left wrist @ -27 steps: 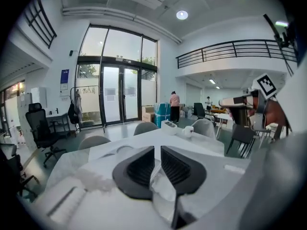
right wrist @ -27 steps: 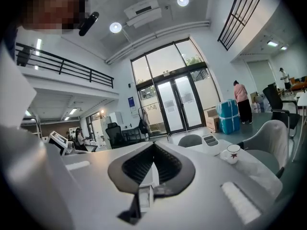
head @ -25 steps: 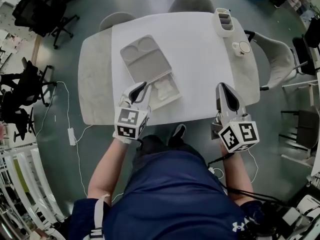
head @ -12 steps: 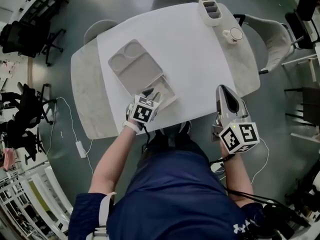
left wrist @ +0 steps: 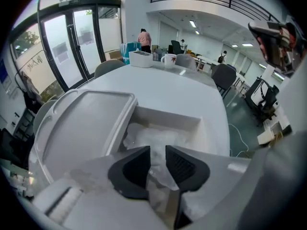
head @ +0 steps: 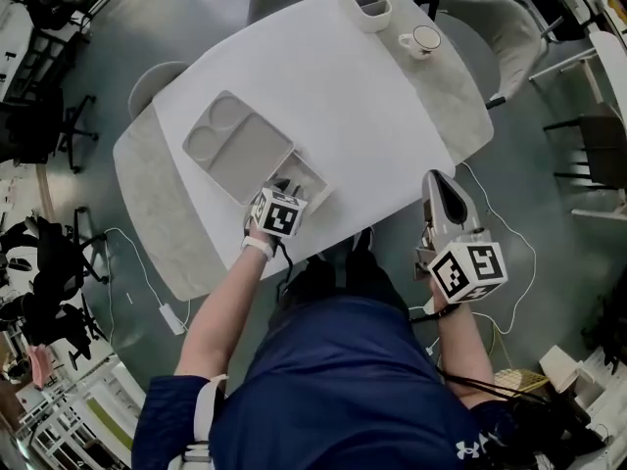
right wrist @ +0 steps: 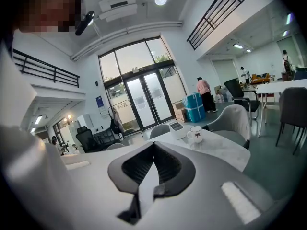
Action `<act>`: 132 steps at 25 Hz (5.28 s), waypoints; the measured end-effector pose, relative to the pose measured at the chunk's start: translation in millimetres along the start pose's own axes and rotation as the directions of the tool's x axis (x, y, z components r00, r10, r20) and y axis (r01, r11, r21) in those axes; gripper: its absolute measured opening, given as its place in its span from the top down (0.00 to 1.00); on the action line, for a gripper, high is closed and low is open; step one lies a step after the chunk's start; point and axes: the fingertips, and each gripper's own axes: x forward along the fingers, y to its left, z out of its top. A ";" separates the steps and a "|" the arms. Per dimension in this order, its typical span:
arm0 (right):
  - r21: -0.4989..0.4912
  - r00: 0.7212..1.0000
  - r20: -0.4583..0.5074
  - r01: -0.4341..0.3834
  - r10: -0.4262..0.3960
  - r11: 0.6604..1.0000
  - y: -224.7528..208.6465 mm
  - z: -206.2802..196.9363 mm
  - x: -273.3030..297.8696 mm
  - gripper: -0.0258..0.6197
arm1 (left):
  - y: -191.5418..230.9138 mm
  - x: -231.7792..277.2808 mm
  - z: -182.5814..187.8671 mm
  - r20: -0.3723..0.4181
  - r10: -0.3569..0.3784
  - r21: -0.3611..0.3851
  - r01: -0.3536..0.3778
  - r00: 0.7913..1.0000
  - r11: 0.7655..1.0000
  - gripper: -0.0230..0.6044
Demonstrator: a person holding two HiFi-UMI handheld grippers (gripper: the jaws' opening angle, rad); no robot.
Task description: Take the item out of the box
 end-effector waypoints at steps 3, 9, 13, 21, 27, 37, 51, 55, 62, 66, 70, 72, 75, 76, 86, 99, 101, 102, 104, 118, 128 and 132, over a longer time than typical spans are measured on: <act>0.010 1.000 0.002 0.015 -0.015 1.000 -0.7 -4.3 -3.7 0.96 | 1.7 5.5 -2.2 -0.028 -0.006 -0.007 0.005 1.000 1.000 0.83; 0.004 1.000 -0.006 -0.003 0.003 1.000 13.1 -9.2 -2.3 0.96 | 2.8 -10.1 15.5 0.015 -0.056 -0.091 0.058 0.998 0.994 0.96; -0.007 1.000 -0.012 -0.025 0.025 1.000 25.1 -10.3 -0.9 0.96 | -8.9 -16.9 15.9 0.048 -0.127 -0.157 0.133 0.991 0.979 0.96; -0.023 0.997 -0.025 -0.069 0.069 0.997 45.6 -15.5 1.2 0.96 | -12.4 -47.5 22.3 0.143 -0.177 -0.236 0.207 0.974 0.950 0.96; -0.041 0.993 -0.032 -0.115 0.113 0.993 65.2 -23.0 2.0 0.96 | -18.5 -70.4 20.3 0.204 -0.167 -0.226 0.212 0.965 0.951 0.96; -0.092 0.985 -0.045 -0.172 0.169 0.981 94.8 -15.3 6.6 0.96 | 8.9 -134.5 14.5 0.333 -0.063 -0.258 0.155 0.941 0.954 0.96; -0.177 0.969 -0.003 -0.245 0.248 0.953 131.0 27.7 32.3 0.96 | 48.5 -260.3 35.0 0.559 0.080 -0.300 0.112 0.825 0.947 0.96; -0.195 0.964 0.010 -0.257 0.264 0.946 139.6 35.4 39.1 0.96 | 63.1 -287.1 36.2 0.601 0.129 -0.317 0.087 0.789 0.944 0.96; -0.211 0.954 0.040 -0.283 0.297 0.936 148.5 58.6 46.2 0.96 | 66.3 -341.0 58.3 0.684 0.181 -0.302 0.049 0.706 0.952 0.96; -0.225 0.946 0.070 -0.295 0.317 0.929 153.5 76.2 46.9 0.96 | 68.8 -373.8 73.2 0.739 0.208 -0.299 0.034 0.641 0.954 0.96; -0.238 0.937 0.096 -0.305 0.335 0.922 162.1 91.8 46.6 0.96 | 71.6 -401.2 82.0 0.775 0.220 -0.289 0.024 0.593 0.957 0.96; -0.240 0.934 0.106 -0.309 0.342 0.920 164.8 97.0 47.4 0.96 | 72.6 -409.3 85.0 0.785 0.225 -0.287 0.017 0.577 0.958 0.96; -0.245 0.928 0.120 -0.317 0.354 0.916 167.3 104.1 47.9 0.96 | 73.1 -418.3 88.6 0.797 0.247 -0.293 -0.004 0.551 0.956 0.96; -0.247 0.925 0.126 -0.321 0.358 0.914 169.1 106.5 47.8 0.96 | 74.1 -421.7 88.8 0.800 0.260 -0.299 -0.016 0.540 0.954 0.96; -0.284 0.901 0.188 -0.330 0.390 0.900 186.6 128.5 41.2 0.96 | 80.7 -456.8 87.3 0.826 0.379 -0.343 -0.161 0.418 0.925 0.96; -0.362 0.882 0.257 -0.292 0.396 0.885 197.5 151.8 26.3 0.96 | 79.5 -484.2 91.6 0.846 0.446 -0.385 -0.245 0.291 0.890 0.96; -0.363 0.879 0.262 -0.293 0.399 0.884 200.1 152.3 23.6 0.96 | 79.2 -485.6 89.9 0.846 0.448 -0.383 -0.255 0.288 0.888 0.96; -0.363 0.877 0.264 -0.294 0.400 0.884 201.5 152.4 22.5 0.96 | 79.2 -486.5 88.9 0.845 0.451 -0.384 -0.261 0.287 0.885 0.96; -0.362 0.875 0.269 -0.296 0.403 0.884 202.7 152.6 21.0 0.96 | 78.6 -487.4 87.6 0.842 0.459 -0.389 -0.268 0.284 0.881 0.96; -0.392 0.855 0.282 -0.311 0.435 0.866 210.8 155.6 2.5 0.96 | 70.2 -493.5 78.0 0.845 0.460 -0.397 -0.258 0.273 0.881 0.96; -0.423 0.864 0.271 -0.288 0.423 0.859 210.3 145.8 8.1 0.96 | 76.7 -479.4 73.4 0.834 0.464 -0.400 -0.251 0.300 0.881 0.96; -0.430 0.865 0.267 -0.289 0.426 0.856 211.2 145.1 8.5 0.96 | 77.9 -479.9 73.2 0.834 0.463 -0.399 -0.251 0.300 0.882 0.96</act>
